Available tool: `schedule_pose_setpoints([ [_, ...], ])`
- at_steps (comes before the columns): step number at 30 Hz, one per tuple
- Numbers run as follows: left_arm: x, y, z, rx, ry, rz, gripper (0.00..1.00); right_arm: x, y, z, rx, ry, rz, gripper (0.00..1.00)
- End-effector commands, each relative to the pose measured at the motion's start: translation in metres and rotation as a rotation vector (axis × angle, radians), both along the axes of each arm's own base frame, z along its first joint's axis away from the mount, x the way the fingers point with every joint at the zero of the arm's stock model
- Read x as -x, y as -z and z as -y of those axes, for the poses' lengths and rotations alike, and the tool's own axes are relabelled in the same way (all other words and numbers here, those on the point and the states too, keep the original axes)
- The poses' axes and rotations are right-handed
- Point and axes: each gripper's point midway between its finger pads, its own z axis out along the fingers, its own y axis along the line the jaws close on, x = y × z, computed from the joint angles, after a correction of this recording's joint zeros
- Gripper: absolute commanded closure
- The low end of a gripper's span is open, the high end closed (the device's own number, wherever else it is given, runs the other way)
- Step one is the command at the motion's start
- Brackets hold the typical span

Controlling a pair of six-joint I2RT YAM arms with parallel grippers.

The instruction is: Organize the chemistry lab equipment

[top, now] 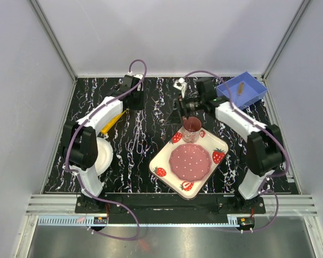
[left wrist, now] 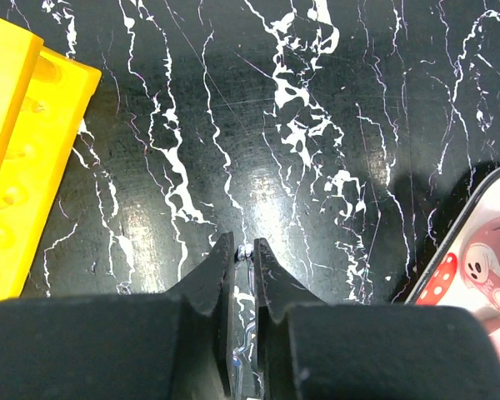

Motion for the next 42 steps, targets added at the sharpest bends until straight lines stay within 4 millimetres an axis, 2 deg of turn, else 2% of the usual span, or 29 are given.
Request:
schedule_pose_setpoints([
  [1,-0.007,-0.041,0.007,0.117,-0.013,0.102,1.0,-0.038,-0.001,-0.05,-0.142,0.13,-0.054,0.13],
  [3,-0.006,-0.043,0.009,0.137,-0.012,0.102,1.0,-0.045,-0.003,-0.068,-0.204,0.146,-0.038,0.14],
  [4,-0.005,-0.042,0.009,0.146,-0.02,0.096,1.0,-0.047,0.008,-0.075,-0.209,0.159,-0.105,0.14],
  [6,-0.005,-0.041,0.01,0.164,-0.022,0.095,1.0,-0.057,0.011,-0.087,-0.244,0.202,-0.131,0.14],
  [7,-0.005,-0.043,0.01,0.177,-0.028,0.095,1.0,-0.062,0.024,-0.091,-0.236,0.222,-0.165,0.14],
  [9,-0.004,-0.041,0.01,0.191,-0.028,0.085,1.0,-0.074,0.032,-0.098,-0.243,0.281,-0.216,0.15],
  [10,-0.003,-0.04,0.009,0.198,-0.035,0.081,1.0,-0.079,0.048,-0.1,-0.232,0.299,-0.251,0.15],
  [12,-0.002,-0.039,0.008,0.211,-0.038,0.073,1.0,-0.087,0.064,-0.106,-0.23,0.323,-0.28,0.16],
  [14,0.0,-0.039,0.008,0.225,-0.038,0.069,1.0,-0.091,0.07,-0.114,-0.221,0.332,-0.283,0.16],
  [15,0.0,-0.04,0.007,0.23,-0.043,0.069,1.0,-0.091,0.082,-0.118,-0.206,0.33,-0.295,0.16],
  [17,0.001,-0.038,0.006,0.236,-0.042,0.063,1.0,-0.088,0.082,-0.13,-0.211,0.303,-0.307,0.17],
  [18,0.001,-0.039,0.005,0.24,-0.048,0.064,1.0,-0.086,0.089,-0.134,-0.202,0.297,-0.319,0.18],
  [23,0.003,-0.039,0.001,0.248,-0.059,0.062,1.0,-0.076,0.089,-0.153,-0.204,0.256,-0.332,0.22],
  [25,0.004,-0.039,0.0,0.253,-0.06,0.061,1.0,-0.075,0.094,-0.154,-0.192,0.262,-0.343,0.28],
  [26,0.004,-0.04,0.0,0.257,-0.062,0.065,1.0,-0.076,0.097,-0.156,-0.182,0.267,-0.351,0.36],
  [31,0.007,-0.044,0.0,0.267,-0.065,0.067,1.0,-0.077,0.097,-0.156,-0.17,0.273,-0.353,0.54],
  [36,0.008,-0.046,0.0,0.277,-0.068,0.065,1.0,-0.075,0.087,-0.152,-0.17,0.283,-0.326,0.71],
  [42,0.011,-0.054,0.003,0.303,-0.068,0.071,0.98,-0.071,0.078,-0.145,-0.166,0.296,-0.298,0.8],
])
